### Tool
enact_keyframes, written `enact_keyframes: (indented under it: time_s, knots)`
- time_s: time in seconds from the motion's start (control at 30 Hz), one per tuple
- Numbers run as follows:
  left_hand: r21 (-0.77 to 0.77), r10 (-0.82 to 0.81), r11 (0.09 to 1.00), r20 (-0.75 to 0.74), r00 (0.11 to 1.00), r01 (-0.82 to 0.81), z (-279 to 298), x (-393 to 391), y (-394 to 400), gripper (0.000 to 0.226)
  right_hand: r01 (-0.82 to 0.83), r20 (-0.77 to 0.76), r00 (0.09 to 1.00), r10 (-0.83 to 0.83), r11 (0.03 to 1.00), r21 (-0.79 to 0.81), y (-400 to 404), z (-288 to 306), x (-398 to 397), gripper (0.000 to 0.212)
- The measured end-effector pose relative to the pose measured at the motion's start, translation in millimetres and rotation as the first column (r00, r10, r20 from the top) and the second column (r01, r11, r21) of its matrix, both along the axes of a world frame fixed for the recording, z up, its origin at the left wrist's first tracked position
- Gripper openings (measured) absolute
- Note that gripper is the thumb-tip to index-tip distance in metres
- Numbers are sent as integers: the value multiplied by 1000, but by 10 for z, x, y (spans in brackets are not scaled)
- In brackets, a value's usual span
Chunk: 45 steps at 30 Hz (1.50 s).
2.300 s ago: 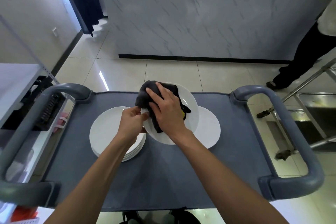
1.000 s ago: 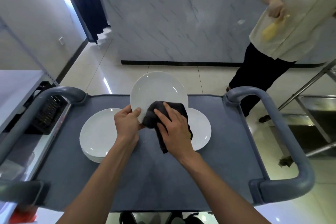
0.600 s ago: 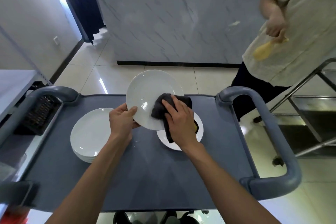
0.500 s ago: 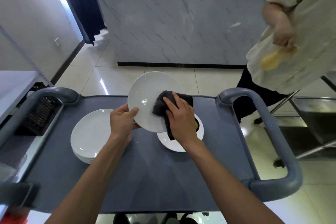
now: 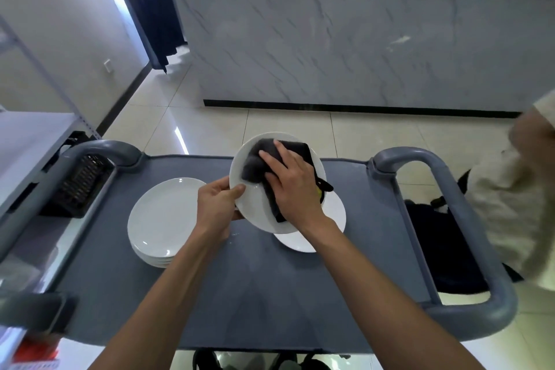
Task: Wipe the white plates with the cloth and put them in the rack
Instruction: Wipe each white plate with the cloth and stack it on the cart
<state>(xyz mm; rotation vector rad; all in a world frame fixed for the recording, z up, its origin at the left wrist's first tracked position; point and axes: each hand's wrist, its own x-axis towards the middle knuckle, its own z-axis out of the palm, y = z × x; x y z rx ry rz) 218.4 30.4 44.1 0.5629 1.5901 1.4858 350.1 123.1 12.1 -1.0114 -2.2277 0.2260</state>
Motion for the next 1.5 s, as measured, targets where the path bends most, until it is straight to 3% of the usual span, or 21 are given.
enact_keyframes:
  time_s: [0.17,0.4,0.6,0.83,1.03,1.3,1.5]
  knots:
    - [-5,103,995,30,994,-103,5,-85,41,21,-91,43,995,92,996,-11,-101,-191,99,43]
    - [-4,160,987,45,986,-160,-11,-142,81,21,-100,47,994,99,995,24,-285,-325,218,42]
    - [12,101,995,-2,995,-100,73,-83,119,24,-3,0,1000,3,999,49,-355,-315,175,39]
    - [41,-18,999,-55,998,21,160,-10,152,22,125,-152,978,-144,984,-130,-114,-33,0,41]
    - [23,-91,995,-88,992,93,187,96,97,24,77,-184,978,-95,992,-103,36,181,-183,40]
    - [57,-73,995,-97,993,79,201,95,51,32,53,-171,984,-53,999,-3,98,168,-292,39]
    - [68,28,997,-54,998,-24,139,28,45,30,162,-139,977,-163,987,-19,336,249,-204,39]
